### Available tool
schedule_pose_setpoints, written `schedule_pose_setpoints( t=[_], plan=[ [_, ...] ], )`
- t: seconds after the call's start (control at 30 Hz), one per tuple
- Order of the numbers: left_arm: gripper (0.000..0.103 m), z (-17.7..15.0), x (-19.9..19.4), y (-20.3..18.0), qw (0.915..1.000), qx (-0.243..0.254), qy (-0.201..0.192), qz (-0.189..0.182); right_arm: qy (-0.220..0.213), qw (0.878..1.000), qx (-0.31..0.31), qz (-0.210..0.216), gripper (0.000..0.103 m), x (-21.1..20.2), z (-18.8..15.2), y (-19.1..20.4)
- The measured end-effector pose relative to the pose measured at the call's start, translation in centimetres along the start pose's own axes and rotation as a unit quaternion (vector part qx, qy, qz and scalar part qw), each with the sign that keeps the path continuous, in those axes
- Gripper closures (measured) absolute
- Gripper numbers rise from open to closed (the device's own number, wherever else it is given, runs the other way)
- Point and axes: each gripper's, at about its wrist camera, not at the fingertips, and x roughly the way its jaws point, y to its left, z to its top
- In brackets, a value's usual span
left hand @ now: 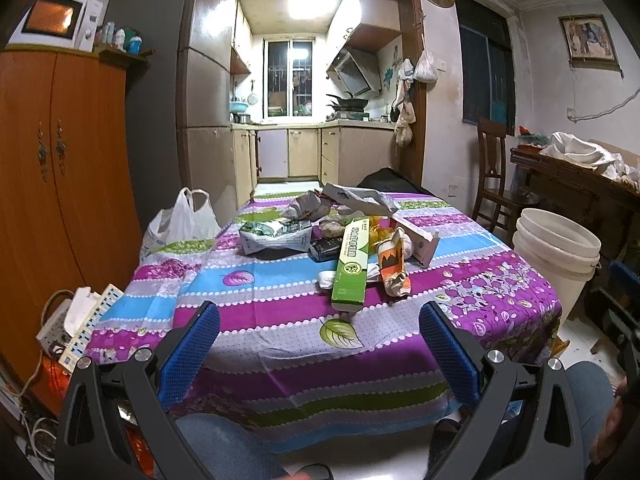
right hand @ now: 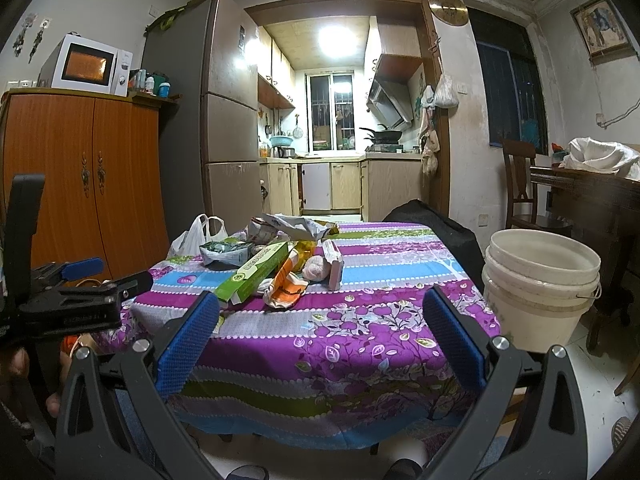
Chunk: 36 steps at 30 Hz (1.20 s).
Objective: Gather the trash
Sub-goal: 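Grasp the green ointment box with the left tool while the right tool grasps the orange tube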
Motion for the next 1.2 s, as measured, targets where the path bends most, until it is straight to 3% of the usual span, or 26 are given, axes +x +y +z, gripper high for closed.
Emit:
schedule_pose_setpoints(
  t=[0.1, 0.2, 0.23, 0.27, 0.37, 0.43, 0.5, 0.6, 0.67, 0.77, 0.97, 1.03, 1.17, 1.2],
  plan=[
    [0.004, 0.7, 2.1, 2.0, 0.9995, -0.027, 0.015, -0.013, 0.021, 1.0, 0.009, 0.018, 0.005, 1.2, -0.4, -0.4],
    [0.005, 1.6, 5.3, 3.3, 0.9963, -0.04, 0.045, -0.061, 0.057, 0.997, 0.028, 0.051, 0.005, 2.9, -1.1, -1.1],
    [0.007, 2.0, 6.6, 3.4, 0.994, -0.038, 0.058, -0.085, 0.071, 0.995, 0.037, 0.064, 0.005, 3.6, -1.4, -1.4],
    [0.017, 2.5, 7.6, 3.4, 0.9918, -0.036, 0.066, -0.103, 0.085, 0.993, 0.046, 0.075, 0.006, 4.2, -1.6, -1.6],
    [0.037, 3.8, 10.6, 1.9, 0.9829, -0.017, 0.092, -0.158, 0.125, 0.983, 0.076, 0.109, 0.023, 5.8, -2.2, -2.3],
    [0.043, 4.4, 12.5, 0.5, 0.9772, 0.003, 0.109, -0.182, 0.145, 0.978, 0.089, 0.121, 0.037, 6.6, -2.6, -2.6],
    [0.043, 4.9, 14.5, -0.9, 0.9725, 0.018, 0.122, -0.197, 0.157, 0.974, 0.102, 0.13, 0.04, 7.3, -2.8, -3.0],
    [0.044, 5.9, 17.0, -2.1, 0.9719, 0.024, 0.129, -0.196, 0.168, 0.969, 0.115, 0.138, 0.042, 8.0, -2.8, -3.6],
    [0.054, 6.3, 18.9, -2.3, 0.9709, 0.024, 0.14, -0.193, 0.175, 0.966, 0.121, 0.144, 0.043, 8.6, -2.5, -4.0],
    [0.056, 6.2, 21.5, -2.1, 0.9696, 0.017, 0.163, -0.181, 0.185, 0.963, 0.126, 0.152, 0.043, 9.5, -1.9, -4.3],
    [0.057, 6.3, 23.2, 0.1, 0.9687, -0.007, 0.177, -0.173, 0.206, 0.951, 0.142, 0.184, 0.043, 13.0, 0.0, -3.8],
    [0.056, 6.3, 23.2, 0.4, 0.9719, -0.006, 0.169, -0.164, 0.21, 0.948, 0.145, 0.192, 0.043, 14.1, 0.7, -3.5],
    [0.051, 6.1, 24.0, 0.4, 0.9691, 0.003, 0.177, -0.172, 0.226, 0.941, 0.153, 0.2, 0.043, 16.9, 1.5, -3.0],
    [0.051, 6.1, 24.2, 0.4, 0.9686, 0.003, 0.179, -0.172, 0.231, 0.938, 0.158, 0.204, 0.047, 17.8, 1.6, -3.0]
  ],
)
